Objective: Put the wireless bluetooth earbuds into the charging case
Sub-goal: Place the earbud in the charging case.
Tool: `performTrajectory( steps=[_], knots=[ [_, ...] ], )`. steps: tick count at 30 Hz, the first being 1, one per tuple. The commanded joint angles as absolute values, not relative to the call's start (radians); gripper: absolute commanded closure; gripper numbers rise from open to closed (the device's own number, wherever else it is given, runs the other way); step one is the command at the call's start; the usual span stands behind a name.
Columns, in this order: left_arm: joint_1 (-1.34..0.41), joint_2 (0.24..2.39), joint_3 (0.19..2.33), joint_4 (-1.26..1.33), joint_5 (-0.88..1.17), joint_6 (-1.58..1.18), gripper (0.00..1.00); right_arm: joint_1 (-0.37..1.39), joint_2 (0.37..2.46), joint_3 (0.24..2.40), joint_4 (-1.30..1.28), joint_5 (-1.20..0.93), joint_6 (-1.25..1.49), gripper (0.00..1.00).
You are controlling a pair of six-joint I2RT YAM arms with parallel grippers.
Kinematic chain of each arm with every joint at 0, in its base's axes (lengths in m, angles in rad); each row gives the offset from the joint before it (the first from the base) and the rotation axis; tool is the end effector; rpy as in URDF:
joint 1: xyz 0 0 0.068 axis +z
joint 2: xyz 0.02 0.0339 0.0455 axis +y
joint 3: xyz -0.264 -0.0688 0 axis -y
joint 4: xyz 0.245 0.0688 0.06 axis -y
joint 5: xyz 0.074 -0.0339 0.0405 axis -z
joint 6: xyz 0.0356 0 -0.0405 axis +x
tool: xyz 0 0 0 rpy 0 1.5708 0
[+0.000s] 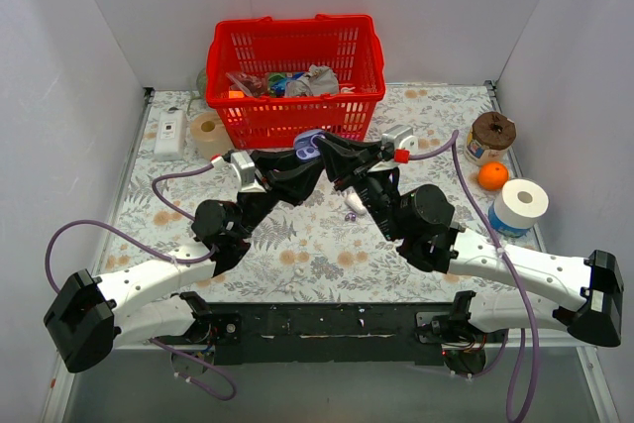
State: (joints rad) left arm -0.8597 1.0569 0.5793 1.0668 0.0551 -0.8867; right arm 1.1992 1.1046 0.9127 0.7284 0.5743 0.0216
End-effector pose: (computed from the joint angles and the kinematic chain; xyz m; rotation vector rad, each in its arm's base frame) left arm 0.1463 -0.1729 0.3449 0.0423 1.1129 -1.6147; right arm 0.1061 0.2190 0.4146 -0.1274 1.1547 0.7895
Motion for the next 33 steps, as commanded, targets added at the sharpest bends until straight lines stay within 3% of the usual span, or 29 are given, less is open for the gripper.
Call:
performTrajectory(
  steps=[1, 5, 9, 18, 33],
  knots=[
    [-0.864, 1.052, 0.614, 1.108, 0.037, -0.885, 1.00, 1.203, 1.109, 0.928, 0.724, 0.597, 0.014, 0.99],
    [-0.864, 1.052, 0.615, 1.115, 0.026, -0.885, 1.00, 1.203, 1.097, 0.920, 0.704, 0.584, 0.014, 0.98],
    [-0.864, 1.054, 0.615, 1.123, 0.018, -0.891, 1.00, 1.203, 1.089, 0.928, 0.652, 0.587, 0.032, 0.86],
    [-0.864, 1.057, 0.604, 1.141, 0.014, -0.907, 1.00, 1.203, 1.078, 0.939, 0.580, 0.612, 0.052, 0.71],
    [-0.864, 1.069, 0.598, 1.167, -0.021, -0.933, 1.00, 1.203, 1.057, 0.940, 0.526, 0.644, 0.071, 0.60]
  ],
)
